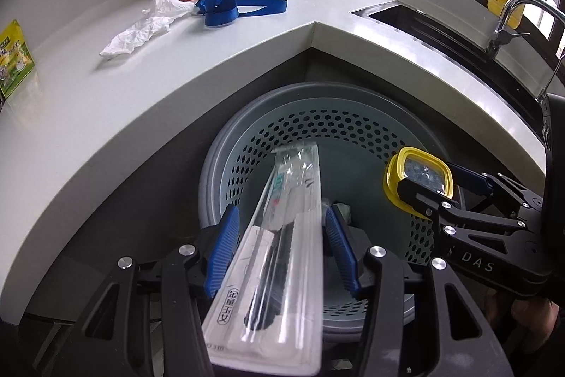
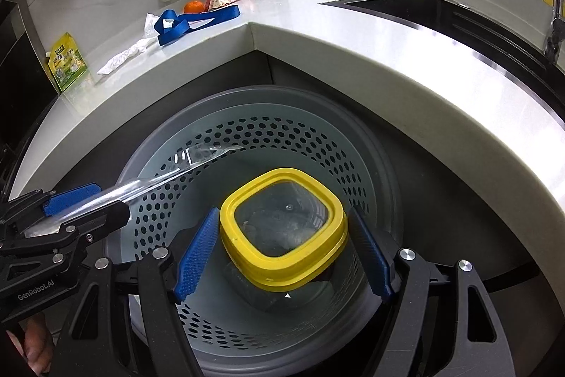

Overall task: Collect trash
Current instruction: 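Open both tools to drop the packaging and the yellow lid into the bin, then raise both open tools from the bin toward the blue strap and white tissue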

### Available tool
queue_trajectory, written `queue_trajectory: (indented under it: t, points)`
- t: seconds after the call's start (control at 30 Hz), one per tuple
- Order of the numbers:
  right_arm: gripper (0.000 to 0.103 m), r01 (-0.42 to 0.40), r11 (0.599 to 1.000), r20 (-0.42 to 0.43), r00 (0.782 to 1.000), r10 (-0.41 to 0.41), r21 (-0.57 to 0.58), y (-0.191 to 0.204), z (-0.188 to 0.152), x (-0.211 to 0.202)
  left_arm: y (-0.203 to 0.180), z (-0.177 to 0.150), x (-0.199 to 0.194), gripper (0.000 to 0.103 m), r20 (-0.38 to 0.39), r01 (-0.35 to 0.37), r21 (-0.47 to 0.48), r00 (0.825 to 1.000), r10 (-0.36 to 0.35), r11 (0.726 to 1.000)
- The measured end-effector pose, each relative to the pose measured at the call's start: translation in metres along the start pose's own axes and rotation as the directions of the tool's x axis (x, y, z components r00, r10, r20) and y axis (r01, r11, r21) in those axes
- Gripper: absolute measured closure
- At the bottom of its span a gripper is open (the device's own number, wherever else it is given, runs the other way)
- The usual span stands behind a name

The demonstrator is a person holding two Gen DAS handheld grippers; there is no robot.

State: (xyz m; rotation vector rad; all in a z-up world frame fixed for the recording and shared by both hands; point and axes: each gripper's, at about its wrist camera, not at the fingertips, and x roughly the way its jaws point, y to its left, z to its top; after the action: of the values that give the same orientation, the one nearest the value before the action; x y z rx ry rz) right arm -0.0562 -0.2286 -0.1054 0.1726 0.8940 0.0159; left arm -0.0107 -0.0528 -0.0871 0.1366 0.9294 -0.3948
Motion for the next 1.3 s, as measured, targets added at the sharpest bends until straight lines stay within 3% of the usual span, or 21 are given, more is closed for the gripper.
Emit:
queue_trajectory:
  t: [0.17,0.7,1.3]
  points:
    - [0.031,0.0,1.0,-0.006,1.0,0.0,0.007,-0.002,0.001,0.001,0.001,0.0,-0.003,0.04,0.007,-0.01,-0.005,1.0,0.01,1.0]
    - [0.026,0.003,1.0,-0.002,1.0,-0.003,0.007,-0.003,0.001,-0.003,0.004,-0.001,-0.006,0.04,0.008,-0.022,-0.013,1.0,0.022,1.0]
    - [0.026,-0.01,1.0,0.012,1.0,0.01,0.016,-0.008,0.002,-0.011,0.012,-0.001,-0.016,0.029,0.036,-0.053,-0.036,0.998,0.055,0.998]
